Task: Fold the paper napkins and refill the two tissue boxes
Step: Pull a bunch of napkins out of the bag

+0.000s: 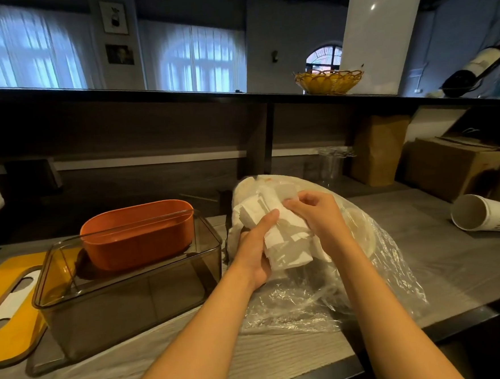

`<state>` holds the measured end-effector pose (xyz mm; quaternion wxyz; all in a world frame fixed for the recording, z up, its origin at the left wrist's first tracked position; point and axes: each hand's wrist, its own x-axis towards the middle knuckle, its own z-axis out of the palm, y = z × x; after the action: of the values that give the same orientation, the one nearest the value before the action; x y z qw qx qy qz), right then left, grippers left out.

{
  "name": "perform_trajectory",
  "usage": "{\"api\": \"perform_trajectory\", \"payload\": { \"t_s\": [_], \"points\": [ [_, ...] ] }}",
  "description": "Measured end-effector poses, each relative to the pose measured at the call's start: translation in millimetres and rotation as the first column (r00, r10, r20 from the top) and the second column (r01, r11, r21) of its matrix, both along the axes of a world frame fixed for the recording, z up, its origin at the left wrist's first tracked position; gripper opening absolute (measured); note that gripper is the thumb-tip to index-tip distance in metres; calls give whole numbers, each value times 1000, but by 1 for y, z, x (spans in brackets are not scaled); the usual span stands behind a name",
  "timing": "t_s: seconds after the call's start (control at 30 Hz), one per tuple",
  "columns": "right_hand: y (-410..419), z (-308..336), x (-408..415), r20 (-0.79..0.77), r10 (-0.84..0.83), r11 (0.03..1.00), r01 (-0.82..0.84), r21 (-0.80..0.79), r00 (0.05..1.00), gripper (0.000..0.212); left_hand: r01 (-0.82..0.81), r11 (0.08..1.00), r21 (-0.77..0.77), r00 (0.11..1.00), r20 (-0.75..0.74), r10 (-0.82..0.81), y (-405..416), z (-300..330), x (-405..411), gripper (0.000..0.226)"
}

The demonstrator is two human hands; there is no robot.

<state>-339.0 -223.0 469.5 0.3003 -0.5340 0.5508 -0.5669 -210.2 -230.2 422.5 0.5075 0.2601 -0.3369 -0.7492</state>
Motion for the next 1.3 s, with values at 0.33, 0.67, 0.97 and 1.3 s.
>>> {"api": "perform_trajectory", "payload": {
  "t_s": [0.33, 0.67, 0.97, 1.3],
  "points": [
    [-7, -3, -25, 476, -189, 977, 214, 0, 859, 30, -23, 999, 32, 997, -71, 25, 1, 1, 0, 12],
    [7, 6, -24, 676, -20, 970, 179, -166, 736, 24, -35, 999, 29, 998, -42, 36, 0, -2, -1, 13],
    [17, 37, -25, 684, 69, 968, 117, -221, 726, 17, -30, 998, 56, 996, -78, 34, -1, 1, 0, 31],
    [44, 121, -18, 393, 326, 945, -287, -157, 860, 19, -18, 997, 74, 999, -39, 21, -5, -3, 0, 29]
  ]
}}
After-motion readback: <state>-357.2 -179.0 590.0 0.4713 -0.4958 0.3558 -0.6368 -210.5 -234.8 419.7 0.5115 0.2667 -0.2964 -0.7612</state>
